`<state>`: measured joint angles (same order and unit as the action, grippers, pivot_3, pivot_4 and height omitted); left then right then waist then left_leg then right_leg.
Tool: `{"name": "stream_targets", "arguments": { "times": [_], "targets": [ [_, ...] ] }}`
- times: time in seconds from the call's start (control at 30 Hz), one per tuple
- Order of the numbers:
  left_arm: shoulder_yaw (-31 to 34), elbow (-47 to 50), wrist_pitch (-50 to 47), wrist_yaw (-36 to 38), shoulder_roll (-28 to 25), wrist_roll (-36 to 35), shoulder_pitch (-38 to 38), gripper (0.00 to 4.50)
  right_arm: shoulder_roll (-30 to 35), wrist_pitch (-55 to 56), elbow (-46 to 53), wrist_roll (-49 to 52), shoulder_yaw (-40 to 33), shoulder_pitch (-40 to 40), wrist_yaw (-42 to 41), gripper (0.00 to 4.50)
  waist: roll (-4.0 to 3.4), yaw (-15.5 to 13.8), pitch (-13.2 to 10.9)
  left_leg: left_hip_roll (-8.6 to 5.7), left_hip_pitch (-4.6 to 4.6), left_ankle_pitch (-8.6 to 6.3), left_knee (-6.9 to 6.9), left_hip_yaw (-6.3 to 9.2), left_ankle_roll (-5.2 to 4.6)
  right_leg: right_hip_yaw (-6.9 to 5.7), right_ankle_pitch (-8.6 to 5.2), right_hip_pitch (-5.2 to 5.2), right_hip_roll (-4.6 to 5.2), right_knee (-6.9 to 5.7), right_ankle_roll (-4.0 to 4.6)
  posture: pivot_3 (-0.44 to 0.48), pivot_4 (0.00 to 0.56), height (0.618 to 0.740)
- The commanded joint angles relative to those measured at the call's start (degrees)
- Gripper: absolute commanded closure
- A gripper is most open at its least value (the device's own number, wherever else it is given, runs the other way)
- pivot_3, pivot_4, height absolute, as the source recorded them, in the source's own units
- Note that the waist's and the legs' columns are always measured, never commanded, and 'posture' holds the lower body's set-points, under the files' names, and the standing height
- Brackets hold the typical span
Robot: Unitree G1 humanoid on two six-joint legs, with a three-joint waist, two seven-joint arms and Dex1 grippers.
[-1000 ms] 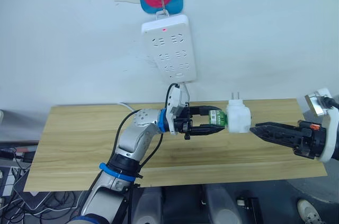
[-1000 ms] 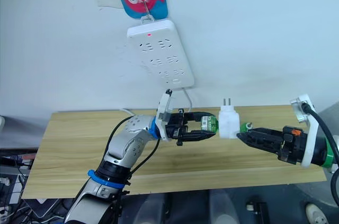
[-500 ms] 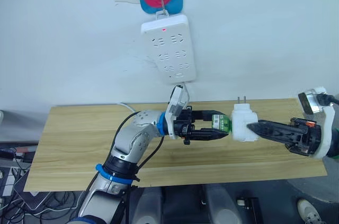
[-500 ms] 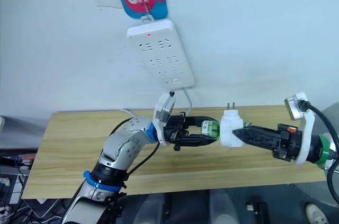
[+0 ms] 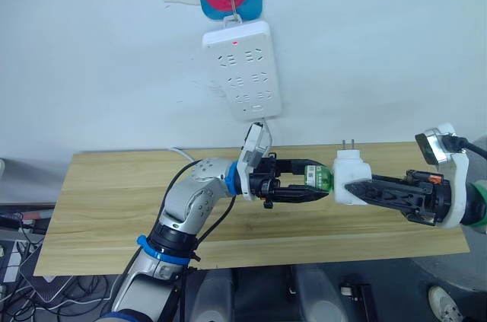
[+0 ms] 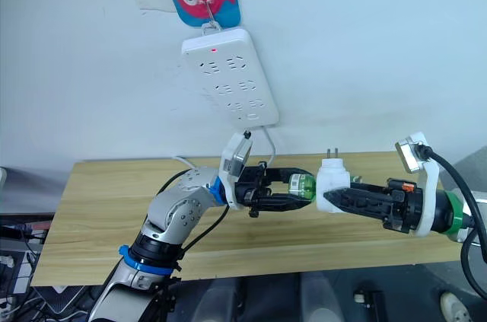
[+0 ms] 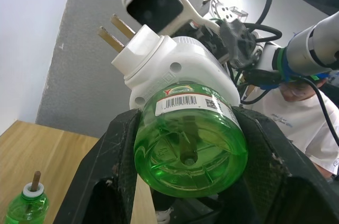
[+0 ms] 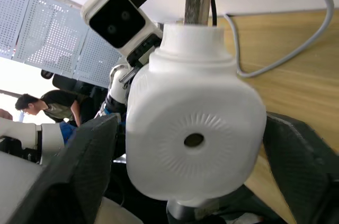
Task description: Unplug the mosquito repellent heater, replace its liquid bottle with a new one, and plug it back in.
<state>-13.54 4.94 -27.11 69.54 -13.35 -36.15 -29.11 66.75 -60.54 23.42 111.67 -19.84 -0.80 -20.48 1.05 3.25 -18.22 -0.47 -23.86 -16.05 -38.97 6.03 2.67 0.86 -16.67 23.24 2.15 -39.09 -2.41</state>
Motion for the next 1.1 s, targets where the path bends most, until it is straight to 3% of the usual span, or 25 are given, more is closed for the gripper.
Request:
{"name": "stream_targets", "arguments": {
  "times": [0.03,0.23,0.47,0.6,0.8,1.1],
  "targets": [
    [-0.54,2.59,0.56,0.57,0.2,-0.51,0.27,2.21,0.36,0.07,1.23,1.33,-0.96,0.64,-0.57,1.48,0.0,-0.01,0.0,0.0,0.0,0.0,0.0,-0.01,0.0,0.01,0.0,0.0,0.0,0.0,0.0,-0.102,0.304,0.74],
    [-1.44,1.0,4.46,1.12,-0.09,2.99,-0.13,2.21,-0.42,1.0,1.47,1.33,-0.81,0.72,0.08,1.51,0.0,0.0,0.0,0.0,0.01,-0.01,-0.01,0.0,-0.01,0.01,0.0,0.0,0.0,-0.01,0.0,-0.101,0.304,0.74],
    [-3.48,-5.07,14.07,1.95,-1.9,12.26,-3.19,0.04,-0.71,2.46,1.48,1.33,-2.2,3.4,6.4,1.51,0.0,-0.02,0.0,-0.02,0.0,-0.02,0.0,-0.01,-0.04,0.02,0.0,0.0,0.01,0.0,0.0,-0.108,0.304,0.74],
    [-5.25,-8.19,22.62,3.79,-3.08,17.61,-4.95,0.0,-1.25,5.27,1.82,1.33,-2.1,4.42,15.15,1.51,0.0,0.01,0.0,-0.01,0.01,-0.08,0.0,-0.02,-0.14,0.02,0.0,0.0,0.01,-0.01,0.0,-0.111,0.303,0.74],
    [-8.94,-14.12,39.28,-3.61,-2.35,32.1,-8.74,0.0,-3.0,10.4,8.0,1.33,3.46,2.19,29.15,1.51,0.0,0.06,0.0,0.0,0.0,-0.08,0.0,-0.01,-0.14,0.02,0.0,0.0,0.01,-0.01,0.0,-0.116,0.304,0.74],
    [-11.89,-16.34,44.93,-12.01,-1.47,42.52,-9.03,0.0,-7.78,17.02,13.48,1.33,9.07,-0.61,40.45,1.51,0.0,0.17,0.0,0.0,-0.02,0.0,0.01,0.01,-0.01,0.01,0.0,0.0,0.03,0.01,0.0,-0.122,0.306,0.74]
  ]
}}
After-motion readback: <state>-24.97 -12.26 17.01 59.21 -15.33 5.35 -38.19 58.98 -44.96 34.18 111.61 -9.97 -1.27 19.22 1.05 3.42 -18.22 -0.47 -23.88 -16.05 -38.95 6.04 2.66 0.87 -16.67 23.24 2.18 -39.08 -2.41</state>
